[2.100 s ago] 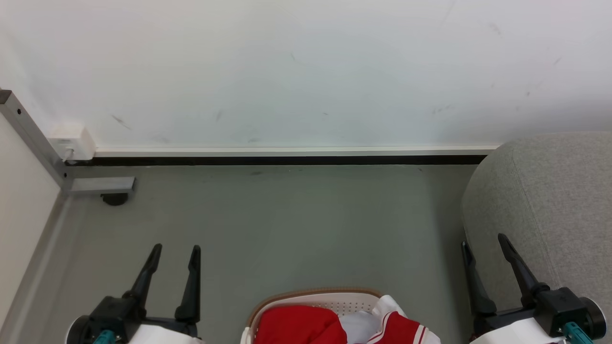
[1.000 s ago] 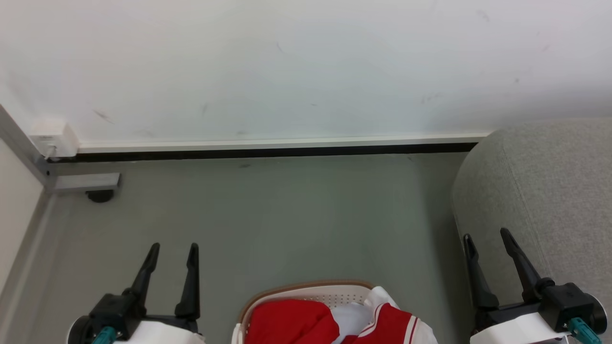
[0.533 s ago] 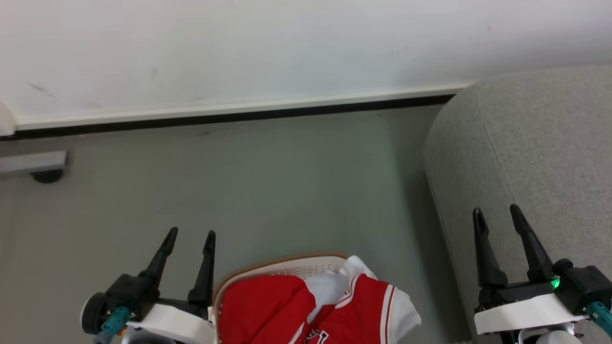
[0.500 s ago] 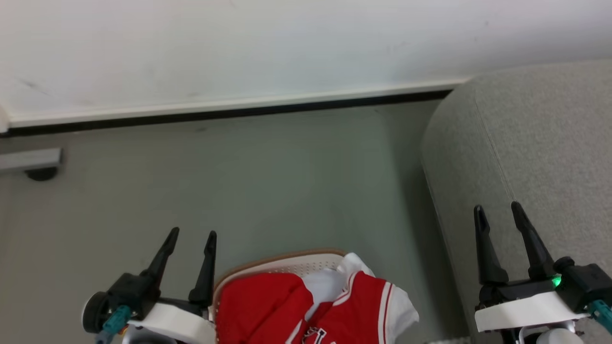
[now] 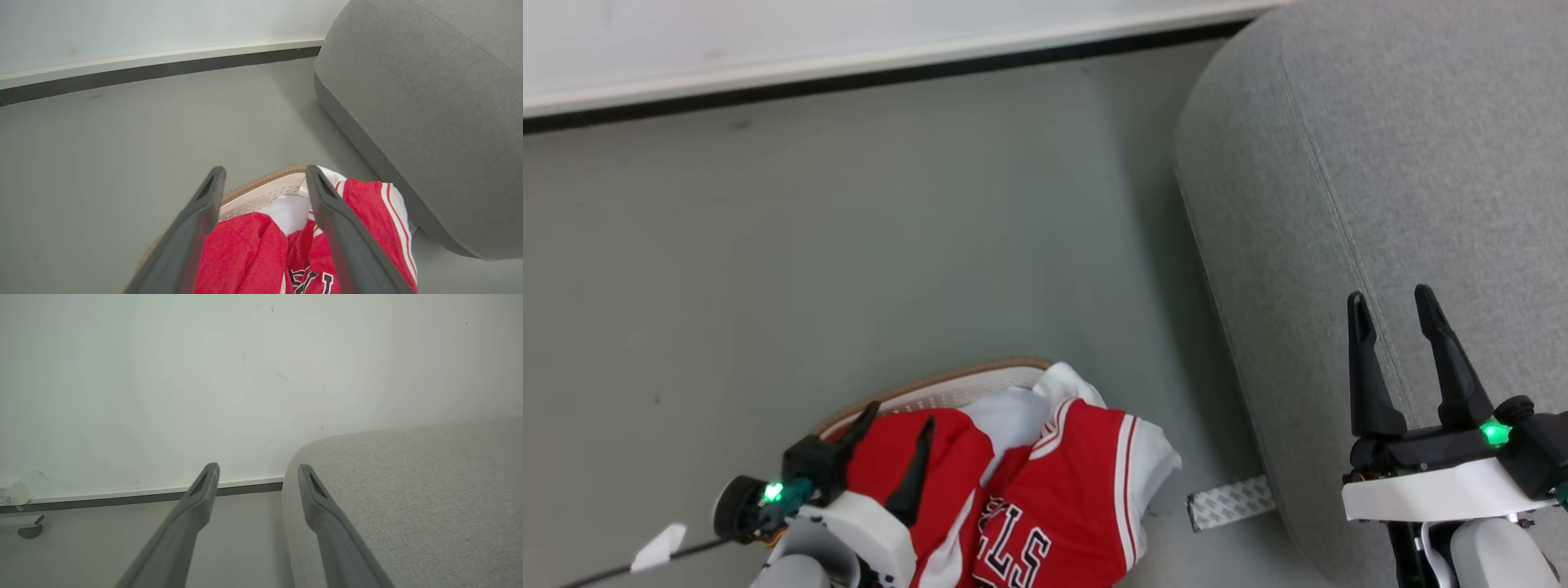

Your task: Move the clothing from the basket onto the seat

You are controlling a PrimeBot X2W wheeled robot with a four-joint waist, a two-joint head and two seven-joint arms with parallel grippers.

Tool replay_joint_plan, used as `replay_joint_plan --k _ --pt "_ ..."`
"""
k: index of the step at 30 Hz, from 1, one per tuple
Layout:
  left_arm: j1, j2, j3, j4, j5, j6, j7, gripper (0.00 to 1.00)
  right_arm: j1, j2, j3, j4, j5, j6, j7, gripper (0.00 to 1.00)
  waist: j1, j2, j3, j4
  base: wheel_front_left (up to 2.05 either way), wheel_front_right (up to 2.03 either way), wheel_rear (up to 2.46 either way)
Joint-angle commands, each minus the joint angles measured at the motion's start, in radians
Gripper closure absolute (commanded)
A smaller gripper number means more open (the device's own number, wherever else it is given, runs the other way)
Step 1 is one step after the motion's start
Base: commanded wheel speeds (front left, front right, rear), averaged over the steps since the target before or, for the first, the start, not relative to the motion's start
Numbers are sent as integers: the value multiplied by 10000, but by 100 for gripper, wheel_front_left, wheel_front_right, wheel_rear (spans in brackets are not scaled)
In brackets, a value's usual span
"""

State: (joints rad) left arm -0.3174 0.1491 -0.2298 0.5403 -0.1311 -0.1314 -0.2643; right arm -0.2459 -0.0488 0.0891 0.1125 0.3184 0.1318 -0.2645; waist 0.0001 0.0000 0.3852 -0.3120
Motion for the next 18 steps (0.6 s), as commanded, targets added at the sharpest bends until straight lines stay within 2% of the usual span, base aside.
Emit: replay_joint_plan --k 1,11,18 --pt "-350 174 -283 413 -90 19 21 0 -175 -29 -49 -90 116 -21 0 0 -1 0 515 -366 0 0 0" --pt "-2236 546 -2210 3388 -295 17 883 0 -612 -29 -119 -472 390 -21 0 0 -1 0 1787 -965 0 0 0" --pt "-3208 887 -3391 4825 -287 18 1749 0 -862 -26 11 -669 885 -21 0 0 -1 0 2756 -1442 0 0 0"
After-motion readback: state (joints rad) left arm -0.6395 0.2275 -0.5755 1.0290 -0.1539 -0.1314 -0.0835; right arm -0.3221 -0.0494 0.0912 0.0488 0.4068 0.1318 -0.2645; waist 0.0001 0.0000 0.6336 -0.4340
